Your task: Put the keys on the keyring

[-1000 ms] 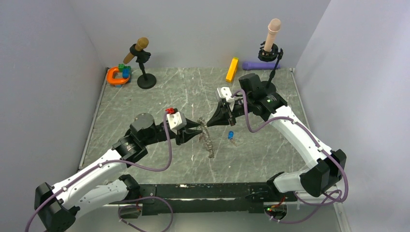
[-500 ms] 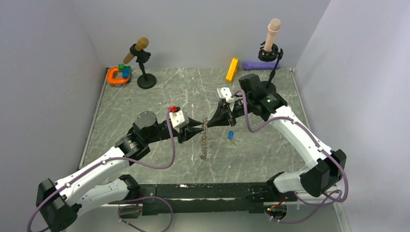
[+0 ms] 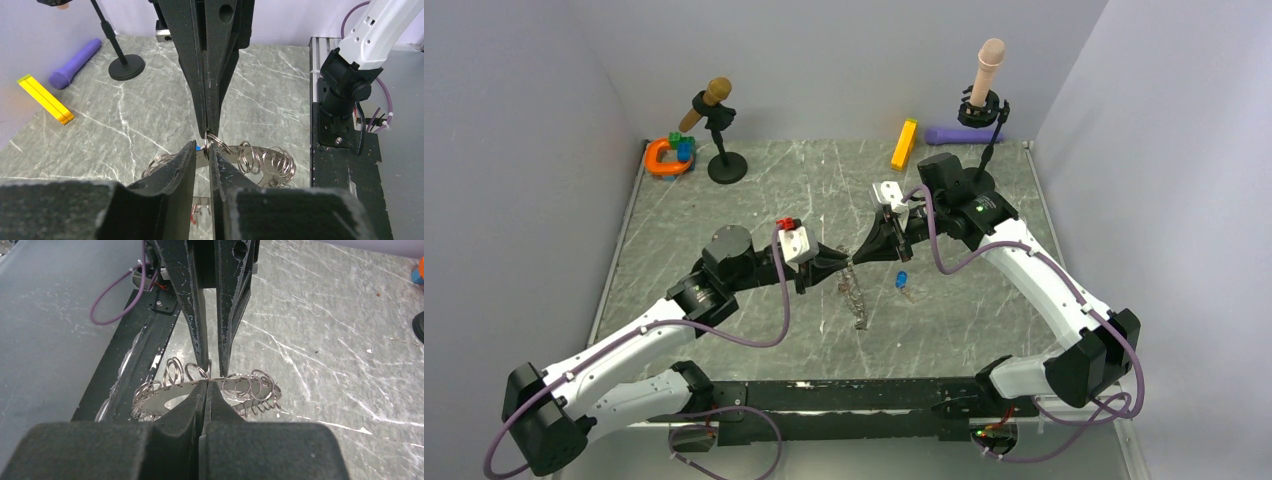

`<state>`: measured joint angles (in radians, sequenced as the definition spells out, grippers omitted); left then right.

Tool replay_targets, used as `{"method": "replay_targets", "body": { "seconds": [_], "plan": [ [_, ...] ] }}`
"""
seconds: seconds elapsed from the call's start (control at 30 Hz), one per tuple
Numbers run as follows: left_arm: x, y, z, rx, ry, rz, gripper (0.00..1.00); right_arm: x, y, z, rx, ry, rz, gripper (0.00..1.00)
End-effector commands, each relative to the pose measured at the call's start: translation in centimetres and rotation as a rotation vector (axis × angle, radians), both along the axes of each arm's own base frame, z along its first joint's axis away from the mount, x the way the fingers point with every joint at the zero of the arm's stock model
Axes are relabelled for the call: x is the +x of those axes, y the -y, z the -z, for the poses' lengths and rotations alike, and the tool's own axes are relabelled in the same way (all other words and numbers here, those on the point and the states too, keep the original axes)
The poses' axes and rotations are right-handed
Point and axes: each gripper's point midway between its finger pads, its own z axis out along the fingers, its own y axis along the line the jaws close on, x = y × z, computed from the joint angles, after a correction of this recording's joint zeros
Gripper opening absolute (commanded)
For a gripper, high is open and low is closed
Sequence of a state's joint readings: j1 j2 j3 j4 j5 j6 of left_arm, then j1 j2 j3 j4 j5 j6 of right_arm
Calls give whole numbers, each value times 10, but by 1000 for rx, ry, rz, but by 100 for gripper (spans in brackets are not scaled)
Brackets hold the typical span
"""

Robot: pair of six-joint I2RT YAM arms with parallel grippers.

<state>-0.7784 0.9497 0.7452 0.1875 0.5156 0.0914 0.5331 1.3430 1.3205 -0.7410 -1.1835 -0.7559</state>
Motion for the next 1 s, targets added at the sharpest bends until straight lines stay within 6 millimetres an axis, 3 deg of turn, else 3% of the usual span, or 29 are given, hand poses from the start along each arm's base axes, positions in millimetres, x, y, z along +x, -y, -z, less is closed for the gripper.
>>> {"method": "replay_targets", "body": {
  "seconds": [0.0,0.5,0.63,0.97],
  "plan": [
    [-3,3,-27,-29,60,33,19,-3,-3,-13,42,35,-34,0],
    [0,5,-24,-10,46,30,10,-4,-3,-13,43,32,-36,0],
    [2,5,-21,8,36,27,0,-3,-3,-13,43,32,-36,0],
    [7,-5,-20,9,37,-43,0,-2,-5,-12,43,19,-29,0]
  ]
}}
